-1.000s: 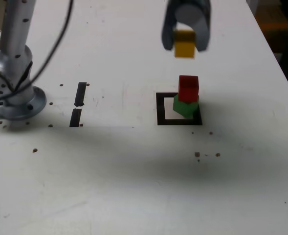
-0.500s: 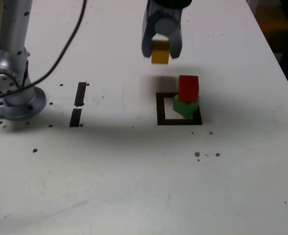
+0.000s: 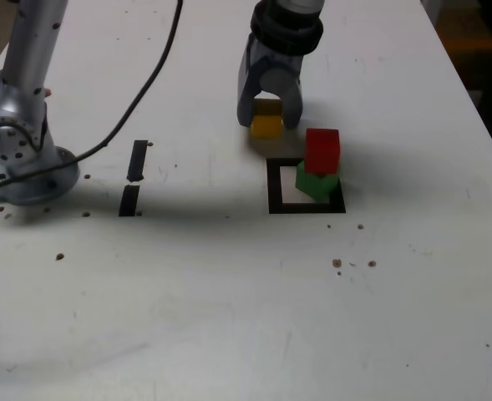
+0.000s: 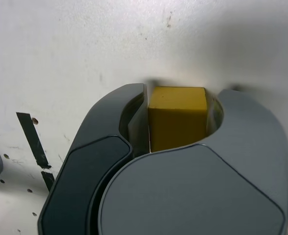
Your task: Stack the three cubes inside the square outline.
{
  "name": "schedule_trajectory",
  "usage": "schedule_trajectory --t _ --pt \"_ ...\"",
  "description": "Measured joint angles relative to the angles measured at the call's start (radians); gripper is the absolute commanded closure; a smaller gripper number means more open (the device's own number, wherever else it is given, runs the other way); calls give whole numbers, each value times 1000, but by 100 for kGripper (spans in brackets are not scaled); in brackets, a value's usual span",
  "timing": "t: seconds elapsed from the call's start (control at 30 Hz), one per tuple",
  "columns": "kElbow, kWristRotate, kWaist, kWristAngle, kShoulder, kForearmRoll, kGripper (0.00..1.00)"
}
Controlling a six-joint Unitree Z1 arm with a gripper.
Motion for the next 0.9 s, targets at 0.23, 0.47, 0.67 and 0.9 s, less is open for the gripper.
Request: schedule_trajectory --t 0.23,0.47,0.67,0.9 --pt "-1 -35 -22 18 -87 54 0" --pt "-117 -99 -160 26 -268 203 0" --pt "-285 -141 -303 -28 -228 319 2" --pt "-426 -158 -363 -41 -33 386 6"
